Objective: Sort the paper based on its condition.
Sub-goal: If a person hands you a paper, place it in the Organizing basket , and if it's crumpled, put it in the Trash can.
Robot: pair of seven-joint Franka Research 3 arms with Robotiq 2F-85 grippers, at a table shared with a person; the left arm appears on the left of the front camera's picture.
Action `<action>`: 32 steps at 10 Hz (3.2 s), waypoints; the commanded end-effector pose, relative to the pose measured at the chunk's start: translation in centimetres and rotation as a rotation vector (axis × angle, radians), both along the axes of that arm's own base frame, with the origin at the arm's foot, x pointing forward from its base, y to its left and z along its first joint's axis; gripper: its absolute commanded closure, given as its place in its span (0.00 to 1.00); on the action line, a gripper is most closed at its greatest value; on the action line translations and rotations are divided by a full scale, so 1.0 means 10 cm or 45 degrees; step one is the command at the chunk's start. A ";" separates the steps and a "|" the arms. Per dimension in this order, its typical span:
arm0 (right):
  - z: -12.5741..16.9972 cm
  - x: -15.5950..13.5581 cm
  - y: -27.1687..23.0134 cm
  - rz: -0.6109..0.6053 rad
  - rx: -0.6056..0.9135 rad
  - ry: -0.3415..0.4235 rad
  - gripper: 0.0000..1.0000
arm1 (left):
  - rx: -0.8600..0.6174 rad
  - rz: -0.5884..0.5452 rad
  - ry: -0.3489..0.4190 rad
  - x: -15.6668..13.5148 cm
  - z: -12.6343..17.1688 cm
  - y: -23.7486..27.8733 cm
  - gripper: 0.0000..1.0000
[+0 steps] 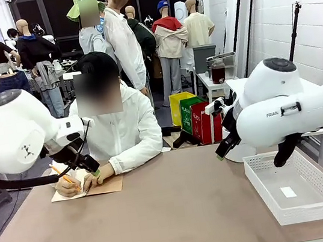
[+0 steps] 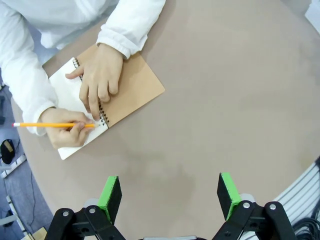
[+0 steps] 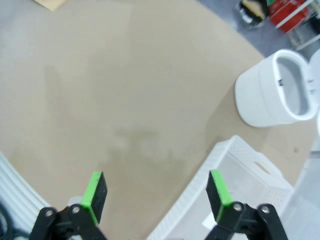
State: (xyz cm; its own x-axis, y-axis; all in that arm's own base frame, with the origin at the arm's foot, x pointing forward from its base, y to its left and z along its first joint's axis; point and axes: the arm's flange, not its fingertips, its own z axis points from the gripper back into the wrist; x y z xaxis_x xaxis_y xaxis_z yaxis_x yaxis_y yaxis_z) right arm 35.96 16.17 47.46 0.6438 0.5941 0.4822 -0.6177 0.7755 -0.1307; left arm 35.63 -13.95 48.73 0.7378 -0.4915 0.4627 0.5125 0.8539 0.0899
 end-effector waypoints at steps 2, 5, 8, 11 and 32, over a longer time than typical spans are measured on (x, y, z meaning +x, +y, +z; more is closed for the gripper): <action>0.29 -0.20 -0.12 0.016 -0.048 -0.003 0.00 | -0.014 0.088 0.044 -0.26 0.23 0.09 0.00; 0.47 -0.38 -0.19 -0.021 -0.103 -0.036 0.00 | 0.005 0.221 0.025 -0.55 0.33 0.23 0.00; 0.57 -0.45 -0.22 -0.040 -0.077 -0.096 0.00 | -0.017 0.192 -0.015 -0.74 0.45 0.30 0.00; 0.58 -0.42 -0.19 -0.034 -0.071 -0.095 0.00 | -0.043 0.143 -0.016 -0.75 0.51 0.37 0.00; 0.62 -0.44 -0.20 -0.017 -0.067 -0.082 0.00 | -0.030 0.176 -0.031 -0.62 0.71 0.29 0.00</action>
State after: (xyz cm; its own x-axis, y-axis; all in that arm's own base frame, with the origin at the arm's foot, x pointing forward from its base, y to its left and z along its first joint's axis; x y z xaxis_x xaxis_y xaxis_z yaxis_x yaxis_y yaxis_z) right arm 31.55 14.16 53.63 0.6207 0.6111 0.4912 -0.5964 0.7747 -0.2101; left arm 29.46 -11.02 55.74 0.7873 -0.3738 0.4903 0.3866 0.9188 0.0797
